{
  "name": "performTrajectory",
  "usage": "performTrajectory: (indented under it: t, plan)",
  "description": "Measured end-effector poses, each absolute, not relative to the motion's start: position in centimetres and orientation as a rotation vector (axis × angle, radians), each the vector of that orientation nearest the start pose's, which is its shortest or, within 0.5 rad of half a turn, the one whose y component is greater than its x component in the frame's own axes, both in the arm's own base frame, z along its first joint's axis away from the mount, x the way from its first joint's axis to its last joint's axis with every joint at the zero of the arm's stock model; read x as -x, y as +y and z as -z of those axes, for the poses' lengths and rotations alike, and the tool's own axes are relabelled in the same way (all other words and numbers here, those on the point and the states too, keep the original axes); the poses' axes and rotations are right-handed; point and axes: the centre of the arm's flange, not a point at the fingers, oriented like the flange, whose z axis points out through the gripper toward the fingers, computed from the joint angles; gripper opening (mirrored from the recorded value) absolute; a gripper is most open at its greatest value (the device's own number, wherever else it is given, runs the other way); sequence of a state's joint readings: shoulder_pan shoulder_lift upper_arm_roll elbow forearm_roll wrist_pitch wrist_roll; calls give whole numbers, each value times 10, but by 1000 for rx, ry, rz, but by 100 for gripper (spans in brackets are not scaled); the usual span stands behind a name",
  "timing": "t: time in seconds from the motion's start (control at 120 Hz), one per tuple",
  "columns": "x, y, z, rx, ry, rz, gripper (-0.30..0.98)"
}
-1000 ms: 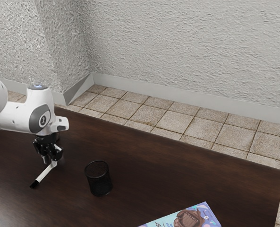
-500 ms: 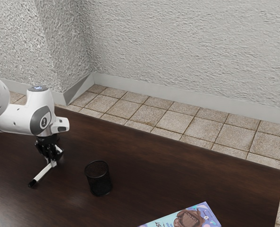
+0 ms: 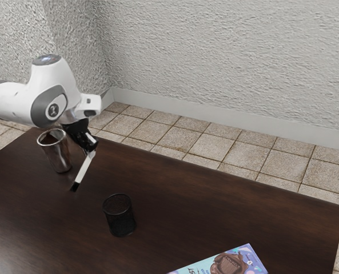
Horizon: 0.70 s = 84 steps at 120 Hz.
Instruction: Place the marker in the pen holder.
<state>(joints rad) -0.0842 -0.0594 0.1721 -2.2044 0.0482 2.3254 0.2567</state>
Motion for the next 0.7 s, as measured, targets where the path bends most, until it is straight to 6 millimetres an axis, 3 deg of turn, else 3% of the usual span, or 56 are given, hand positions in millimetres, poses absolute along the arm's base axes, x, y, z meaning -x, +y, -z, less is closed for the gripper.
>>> performTrajectory:
  t: [0.075, 0.15, 0.225, 0.3, 0.442, 0.575, 0.7]
  plan:
    - [-542, -4, -443, 3058, 405, 331, -10]
    - [-542, -62, -449, 3076, 515, 365, -10]
    - [-538, -91, -445, 3098, 555, 363, -10]
    - [-539, -91, -440, 3117, 521, 354, -10]
    - [-543, -65, -439, 3140, 404, 359, -10]
    - [-542, -56, -451, 3143, 351, 398, -10]
    - [-512, -60, -451, 3149, 351, 385, -10]
